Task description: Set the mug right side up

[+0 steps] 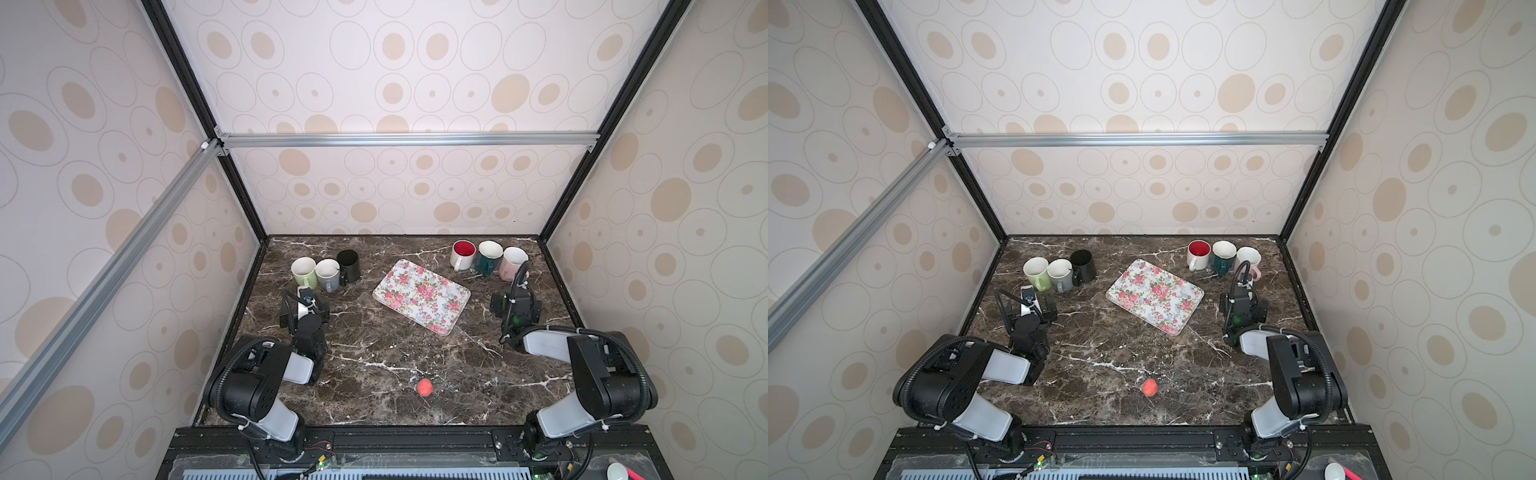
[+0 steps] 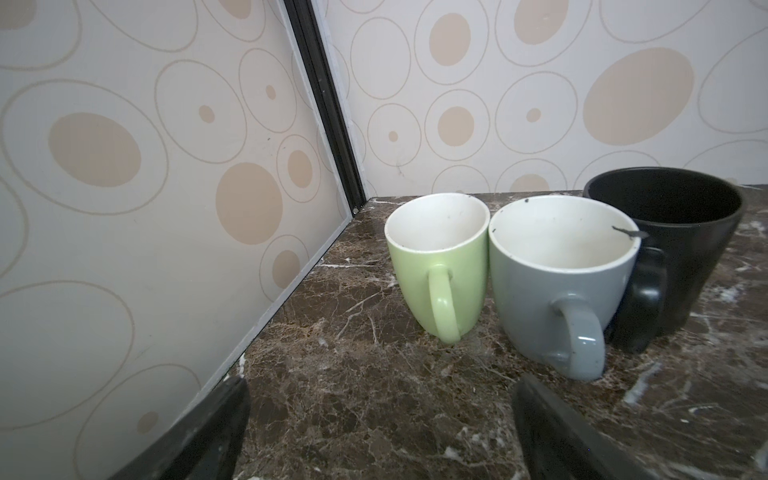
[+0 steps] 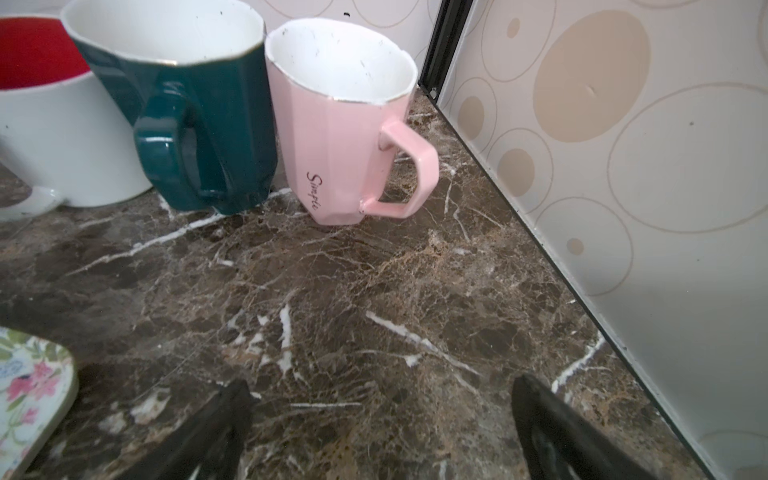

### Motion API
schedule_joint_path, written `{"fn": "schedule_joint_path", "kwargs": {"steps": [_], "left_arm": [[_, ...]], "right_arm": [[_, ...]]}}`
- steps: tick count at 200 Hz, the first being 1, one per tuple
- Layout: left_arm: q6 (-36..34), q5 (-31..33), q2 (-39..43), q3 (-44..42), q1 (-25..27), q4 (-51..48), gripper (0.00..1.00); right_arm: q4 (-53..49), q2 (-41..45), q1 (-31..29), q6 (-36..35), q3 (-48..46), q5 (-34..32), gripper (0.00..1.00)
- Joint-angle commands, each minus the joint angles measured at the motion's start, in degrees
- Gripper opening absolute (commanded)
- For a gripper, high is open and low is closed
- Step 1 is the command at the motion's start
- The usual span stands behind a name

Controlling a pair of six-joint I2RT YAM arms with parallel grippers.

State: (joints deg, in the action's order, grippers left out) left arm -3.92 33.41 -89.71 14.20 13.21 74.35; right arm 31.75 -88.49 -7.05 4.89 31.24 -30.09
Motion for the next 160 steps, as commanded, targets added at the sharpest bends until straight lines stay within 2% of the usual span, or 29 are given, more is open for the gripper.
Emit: {"fn": "schedule_joint_path", "kwargs": {"steps": [1,16,54,70,85,100,119,131,146,160], "left_arm": [[-1.95,-3.68,1.61,-4.39,-0.53,9.99,0.98],[-2.47,-5.39,1.24,-6.88,-0.56,15.36,0.98],[-2.52,-6.48,1.36,-7.12,-0.56,15.40,0.98],[-2.65,-7.32,1.33,-7.59,-0.69,16.15,0.98],[-2.67,-8.00,1.20,-8.02,-0.80,17.08,0.98],[-2.43,-9.81,1.14,-8.75,-1.31,17.99,0.98],[-0.98,-14.16,-0.71,-11.22,-2.99,22.95,0.98],[-2.05,-14.92,-5.20,-10.91,-3.70,28.91,0.98],[-0.42,-15.99,-1.48,-9.72,-4.01,20.03,0.98],[-0.65,-16.31,-2.87,-9.01,-4.42,21.50,0.98]], "right_arm": [[2.44,0.82,0.19,-1.00,-0.56,0.67,1.00],[4.37,1.25,0.19,-2.32,-1.99,3.94,1.00],[11.50,1.52,0.94,-3.35,-6.24,10.53,1.00],[22.24,-1.75,1.54,-4.28,-9.20,11.12,1.00],[14.18,0.74,1.62,-2.71,-7.61,11.57,1.00],[19.92,-1.10,1.60,-3.73,-8.84,11.23,1.00],[15.21,0.47,1.68,-3.06,-7.80,11.59,1.00],[17.23,-0.23,1.68,-3.53,-8.28,11.28,1.00],[16.73,-0.04,1.64,-3.34,-8.07,11.32,1.00],[16.15,0.09,1.68,-3.25,-7.98,11.42,1.00]]}}
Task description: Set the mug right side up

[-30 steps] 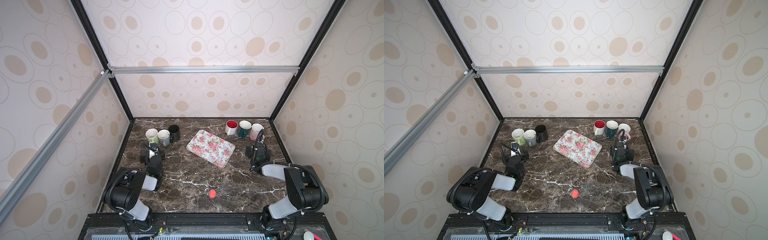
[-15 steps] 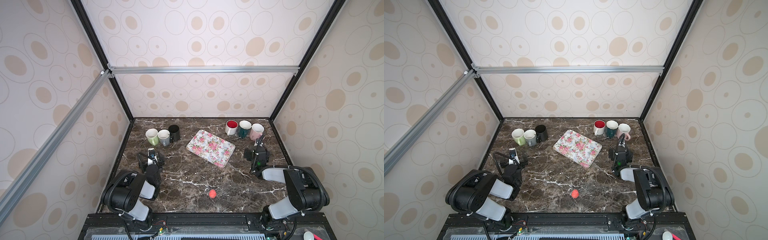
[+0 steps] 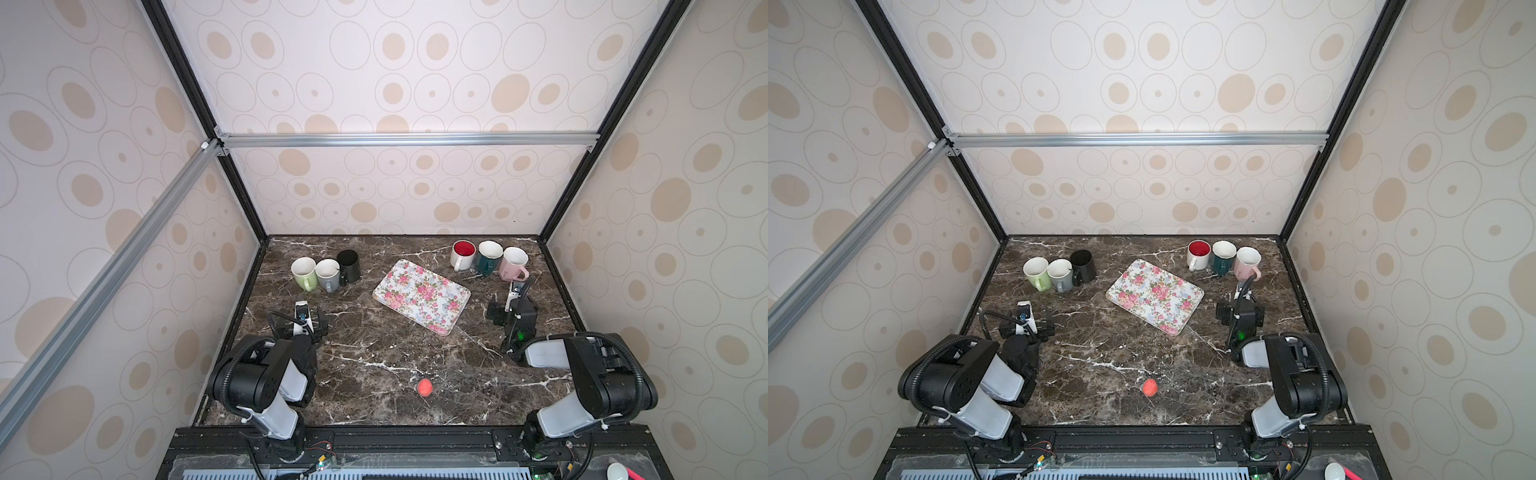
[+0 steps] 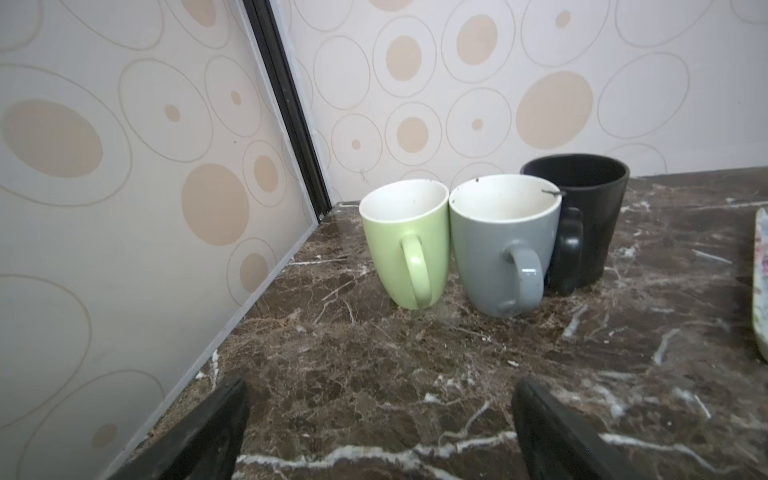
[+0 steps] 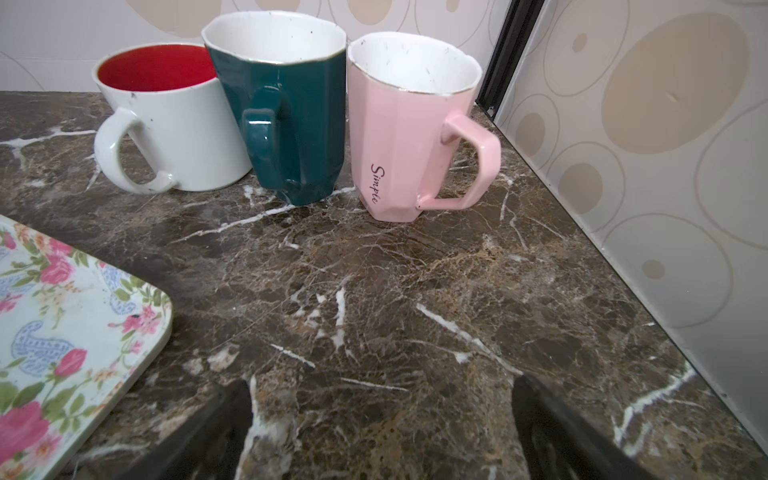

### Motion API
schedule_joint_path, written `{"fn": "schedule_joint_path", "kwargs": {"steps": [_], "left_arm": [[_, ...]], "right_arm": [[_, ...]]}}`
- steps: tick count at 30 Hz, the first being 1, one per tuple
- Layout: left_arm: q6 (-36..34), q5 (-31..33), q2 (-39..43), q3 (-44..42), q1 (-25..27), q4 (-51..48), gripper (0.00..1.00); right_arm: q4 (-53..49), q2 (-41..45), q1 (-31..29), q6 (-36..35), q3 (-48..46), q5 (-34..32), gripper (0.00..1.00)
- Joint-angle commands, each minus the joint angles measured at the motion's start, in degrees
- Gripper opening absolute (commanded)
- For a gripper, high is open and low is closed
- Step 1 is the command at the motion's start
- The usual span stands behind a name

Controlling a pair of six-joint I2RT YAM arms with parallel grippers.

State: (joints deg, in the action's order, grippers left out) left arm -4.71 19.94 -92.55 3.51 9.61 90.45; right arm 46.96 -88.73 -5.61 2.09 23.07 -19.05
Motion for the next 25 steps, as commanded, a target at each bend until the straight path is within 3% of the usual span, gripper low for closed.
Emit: {"fn": "schedule_joint_path", "kwargs": {"steps": [1,14,17,20,25], "left_arm": [[0.18,-2.87,0.03,1.68,-0.82,5.28,0.98],[0.23,-2.73,0.11,0.83,-0.90,6.74,0.98],[0.44,-2.85,0.43,2.38,-0.97,3.28,0.98],[2.34,-5.47,1.72,6.15,-2.94,-6.17,0.98],[2.64,-5.99,1.67,6.02,-3.44,-5.39,0.98]], "right_arm": [[0.99,0.32,0.24,-0.48,0.16,0.35,1.00],[0.96,0.30,0.26,-0.41,0.30,0.49,1.00],[1.02,0.31,0.29,-0.33,0.24,0.50,1.00],[0.96,0.28,0.32,-0.38,0.22,0.49,1.00],[1.04,0.36,0.28,-0.41,0.15,0.50,1.00]]}}
